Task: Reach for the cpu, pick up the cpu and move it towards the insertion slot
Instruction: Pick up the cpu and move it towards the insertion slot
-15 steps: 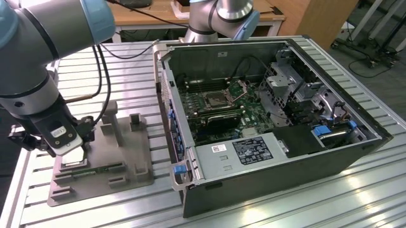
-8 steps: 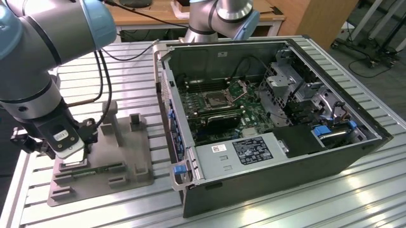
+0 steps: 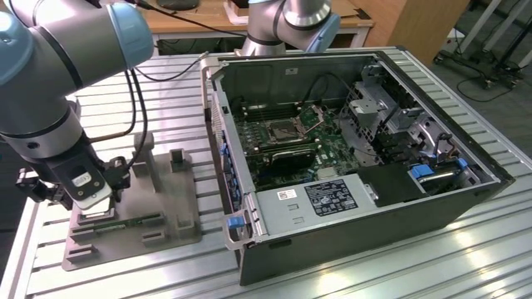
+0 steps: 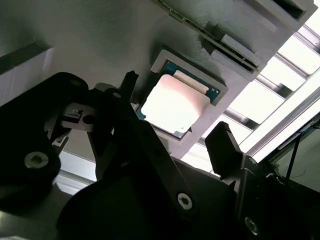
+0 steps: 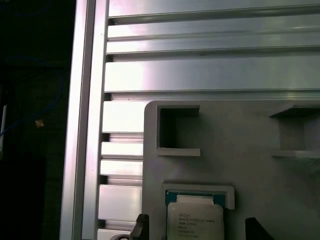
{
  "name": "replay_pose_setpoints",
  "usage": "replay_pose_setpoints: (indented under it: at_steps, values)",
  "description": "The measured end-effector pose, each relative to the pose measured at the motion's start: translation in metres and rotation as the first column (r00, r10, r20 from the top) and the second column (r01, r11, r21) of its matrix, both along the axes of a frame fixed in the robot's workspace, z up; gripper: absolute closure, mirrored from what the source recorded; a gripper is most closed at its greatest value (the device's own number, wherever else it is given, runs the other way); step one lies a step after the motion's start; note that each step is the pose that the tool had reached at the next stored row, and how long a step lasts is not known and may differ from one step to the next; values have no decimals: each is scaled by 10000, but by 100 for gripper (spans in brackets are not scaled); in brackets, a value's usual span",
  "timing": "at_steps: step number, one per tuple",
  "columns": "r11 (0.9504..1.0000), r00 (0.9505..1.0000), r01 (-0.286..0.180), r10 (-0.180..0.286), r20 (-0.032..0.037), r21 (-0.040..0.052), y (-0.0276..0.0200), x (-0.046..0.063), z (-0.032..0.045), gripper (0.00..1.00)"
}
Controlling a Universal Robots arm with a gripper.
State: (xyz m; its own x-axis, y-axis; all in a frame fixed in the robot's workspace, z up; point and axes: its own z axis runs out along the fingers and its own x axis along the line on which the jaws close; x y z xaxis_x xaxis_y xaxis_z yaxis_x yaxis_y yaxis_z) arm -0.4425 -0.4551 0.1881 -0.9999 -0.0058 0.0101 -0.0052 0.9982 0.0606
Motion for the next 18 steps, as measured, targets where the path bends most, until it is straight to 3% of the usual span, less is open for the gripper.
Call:
replay_pose_setpoints:
  at_steps: [8, 10, 11, 18]
  values:
    - [10000, 10000, -1, 1, -2, -6, 9, 0, -77, 18]
    - [10000, 10000, -1, 1, -4, -10, 9, 0, -81, 19]
    - [10000, 10000, 0, 0, -5, -10, 9, 0, -81, 26]
    - [10000, 10000, 0, 0, -3, -9, 9, 0, -82, 26]
